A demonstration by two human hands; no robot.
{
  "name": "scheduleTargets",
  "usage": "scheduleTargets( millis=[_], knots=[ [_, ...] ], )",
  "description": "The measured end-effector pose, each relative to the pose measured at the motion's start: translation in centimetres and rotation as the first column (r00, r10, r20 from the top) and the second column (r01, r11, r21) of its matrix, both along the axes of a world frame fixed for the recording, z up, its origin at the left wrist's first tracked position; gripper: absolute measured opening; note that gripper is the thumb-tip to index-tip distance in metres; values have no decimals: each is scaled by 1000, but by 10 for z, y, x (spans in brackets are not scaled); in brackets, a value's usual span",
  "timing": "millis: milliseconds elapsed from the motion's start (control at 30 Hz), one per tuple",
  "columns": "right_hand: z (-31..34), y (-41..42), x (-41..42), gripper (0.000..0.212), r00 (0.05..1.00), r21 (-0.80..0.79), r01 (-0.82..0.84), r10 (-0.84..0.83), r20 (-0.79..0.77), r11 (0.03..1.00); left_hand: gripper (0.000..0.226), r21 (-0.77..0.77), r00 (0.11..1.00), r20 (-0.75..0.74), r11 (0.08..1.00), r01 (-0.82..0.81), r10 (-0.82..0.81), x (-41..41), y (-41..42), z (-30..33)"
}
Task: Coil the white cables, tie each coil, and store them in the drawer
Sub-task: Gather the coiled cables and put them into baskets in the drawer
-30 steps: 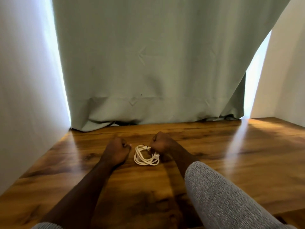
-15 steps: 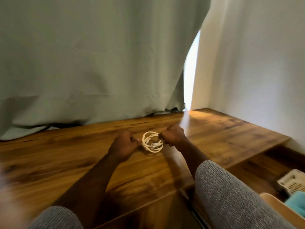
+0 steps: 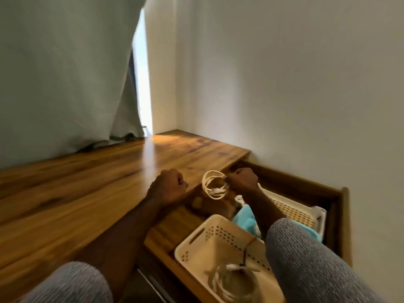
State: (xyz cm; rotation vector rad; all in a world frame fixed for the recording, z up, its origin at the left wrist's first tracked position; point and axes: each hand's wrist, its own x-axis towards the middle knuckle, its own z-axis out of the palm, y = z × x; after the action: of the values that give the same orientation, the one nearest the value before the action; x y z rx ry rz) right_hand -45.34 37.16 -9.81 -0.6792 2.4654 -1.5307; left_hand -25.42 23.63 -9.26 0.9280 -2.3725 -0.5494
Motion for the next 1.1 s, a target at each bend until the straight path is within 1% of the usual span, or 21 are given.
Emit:
scheduleTargets(
  millis=[133,233,333,400,533,633,767,833,900,1000,1033,1100],
  knots=[
    [-11,58,-47,15,986,8,162,-162,37,987,28,0,995,37,995,97,-97,-48,39,-5],
    [-20,97,-78,19,959,47,277,-280,48,960,27,3,988,71,990,138,-137,-78,62,-12],
    [-33,130,-104,21,926,96,367,-373,57,925,34,-45,979,90,981,187,-182,-105,84,-18],
    [-44,146,-119,21,913,106,387,-397,98,916,28,-80,975,125,977,196,-186,-116,95,-20],
    [-59,155,-140,26,913,195,357,-386,136,914,21,-100,960,172,966,240,-221,-133,113,-24],
    [-64,142,-153,28,915,200,325,-361,183,924,23,-98,955,186,962,253,-232,-139,121,-26],
    [-85,130,-170,25,912,244,248,-311,266,938,21,-126,949,207,955,268,-239,-143,124,-28],
    [-90,128,-175,25,910,271,215,-293,292,938,21,-124,948,194,952,278,-252,-144,125,-29],
    [-87,131,-169,20,907,297,195,-287,309,935,24,-121,955,164,956,268,-247,-145,126,-30],
    [-84,135,-161,10,929,334,150,-248,274,931,36,-121,961,123,958,260,-246,-145,127,-38],
    [-79,137,-155,9,941,312,144,-227,250,939,39,-115,959,122,957,268,-254,-145,128,-40],
    [-75,139,-149,24,960,363,174,-240,145,915,39,-92,958,116,957,274,-263,-145,135,-42]
  ],
)
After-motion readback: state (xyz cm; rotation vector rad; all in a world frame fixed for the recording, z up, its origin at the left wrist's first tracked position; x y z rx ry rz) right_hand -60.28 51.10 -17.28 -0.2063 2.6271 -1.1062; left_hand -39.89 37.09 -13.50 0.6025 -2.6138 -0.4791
